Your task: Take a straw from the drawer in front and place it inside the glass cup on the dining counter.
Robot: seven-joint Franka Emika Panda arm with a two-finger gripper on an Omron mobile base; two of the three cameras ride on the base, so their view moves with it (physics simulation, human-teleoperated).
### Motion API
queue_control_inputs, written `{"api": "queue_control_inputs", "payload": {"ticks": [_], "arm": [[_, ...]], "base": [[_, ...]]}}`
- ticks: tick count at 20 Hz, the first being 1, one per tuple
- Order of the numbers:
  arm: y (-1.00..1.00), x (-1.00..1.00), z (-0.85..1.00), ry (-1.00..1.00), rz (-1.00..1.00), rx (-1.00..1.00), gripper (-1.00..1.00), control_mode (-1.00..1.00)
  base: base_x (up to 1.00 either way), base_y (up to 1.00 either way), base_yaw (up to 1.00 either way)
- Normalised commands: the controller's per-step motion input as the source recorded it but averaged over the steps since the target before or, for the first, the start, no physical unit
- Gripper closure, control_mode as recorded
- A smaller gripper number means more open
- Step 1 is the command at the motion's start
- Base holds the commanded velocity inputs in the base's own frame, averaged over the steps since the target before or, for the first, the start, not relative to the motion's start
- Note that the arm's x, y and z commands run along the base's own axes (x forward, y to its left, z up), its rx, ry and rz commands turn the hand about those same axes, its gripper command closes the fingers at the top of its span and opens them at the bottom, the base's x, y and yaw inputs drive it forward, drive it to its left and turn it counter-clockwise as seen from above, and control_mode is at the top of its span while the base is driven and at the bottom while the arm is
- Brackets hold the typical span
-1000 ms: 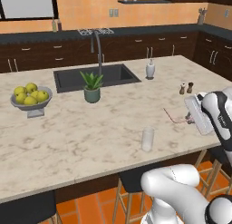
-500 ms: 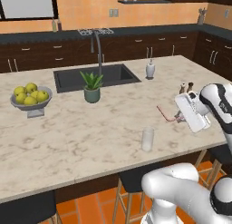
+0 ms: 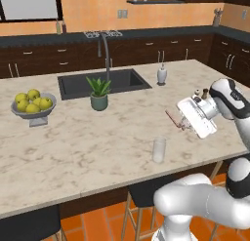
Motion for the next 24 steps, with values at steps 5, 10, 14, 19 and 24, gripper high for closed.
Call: {"api": "queue_control_inputs", "payload": {"ticks": [5,10,14,19,24], "arm": [[0.17,0.0,0.11,0.13,0.28,0.36,1.0,-1.0],[0.1,0.05,0.02,0.2,0.2,0.4,1.0,-1.0],[0.04,0.14,0.0,0.32,0.17,0.4,1.0,-1.0],[0.01,0.23,-0.02,0.27,0.1,0.25,1.0,-1.0],[0.05,-0.04,-0.16,0.03,0.0,-0.05,1.0,-1.0]], "base": [[0.0,0.0,0.0],[0.0,0.0,0.0],[0.0,0.0,0.0],[0.0,0.0,0.0],[0.0,0.0,0.0]]}}
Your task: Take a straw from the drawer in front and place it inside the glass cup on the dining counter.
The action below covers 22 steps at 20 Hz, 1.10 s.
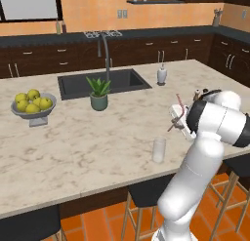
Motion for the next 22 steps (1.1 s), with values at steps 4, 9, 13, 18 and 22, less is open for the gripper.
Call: {"api": "queue_control_inputs", "payload": {"ticks": [4,9,13,18,22], "arm": [[0.23,0.03,-0.04,0.07,0.0,-0.06,1.0,-1.0],[0.18,0.03,0.01,0.13,0.0,0.0,1.0,-1.0],[0.11,0.01,0.01,0.22,0.0,0.0,1.0,-1.0],[0.04,0.0,0.14,0.2,0.0,0.0,1.0,-1.0],[0.08,0.0,0.03,0.27,0.0,0.0,1.0,-1.0]], "base": [[0.0,0.0,0.0],[0.0,0.0,0.0],[0.0,0.0,0.0],[0.0,0.0,0.0],[0.0,0.0,0.0]]}}
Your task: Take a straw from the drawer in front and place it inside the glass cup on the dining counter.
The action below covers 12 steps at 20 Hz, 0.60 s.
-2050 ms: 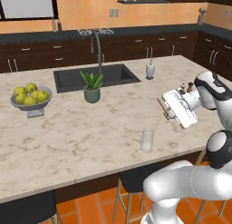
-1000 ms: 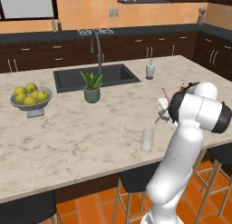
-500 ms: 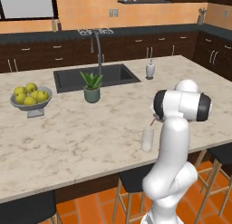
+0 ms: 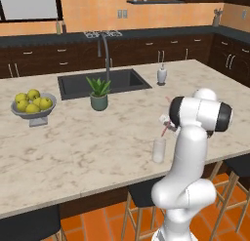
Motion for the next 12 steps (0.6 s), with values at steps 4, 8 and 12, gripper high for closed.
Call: {"api": "queue_control_inputs", "payload": {"ticks": [4,8,12], "arm": [[0.14,0.0,0.02,0.26,0.0,0.0,1.0,-1.0],[0.09,0.0,0.0,0.19,0.0,0.0,1.0,-1.0],[-0.06,0.0,0.0,0.09,0.0,-0.02,1.0,-1.0]], "base": [[0.0,0.0,0.0],[0.0,0.0,0.0],[0.0,0.0,0.0]]}}
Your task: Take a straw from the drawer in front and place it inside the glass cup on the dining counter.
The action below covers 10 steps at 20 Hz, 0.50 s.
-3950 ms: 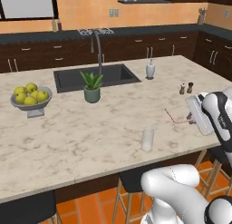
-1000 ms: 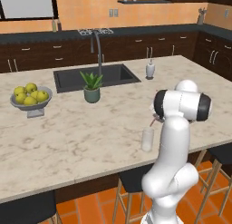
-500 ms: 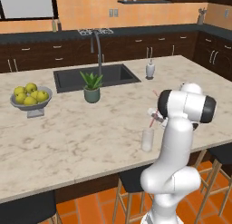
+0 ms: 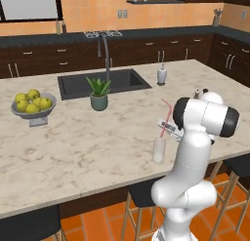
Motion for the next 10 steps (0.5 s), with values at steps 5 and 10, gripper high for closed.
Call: {"api": "queue_control_inputs", "payload": {"ticks": [5,10], "arm": [[-0.08,0.0,-0.04,0.05,0.0,-0.07,1.0,-1.0],[0.0,0.18,-0.23,0.04,0.0,-0.17,1.0,-1.0]], "base": [[0.0,0.0,0.0],[0.0,0.0,0.0]]}}
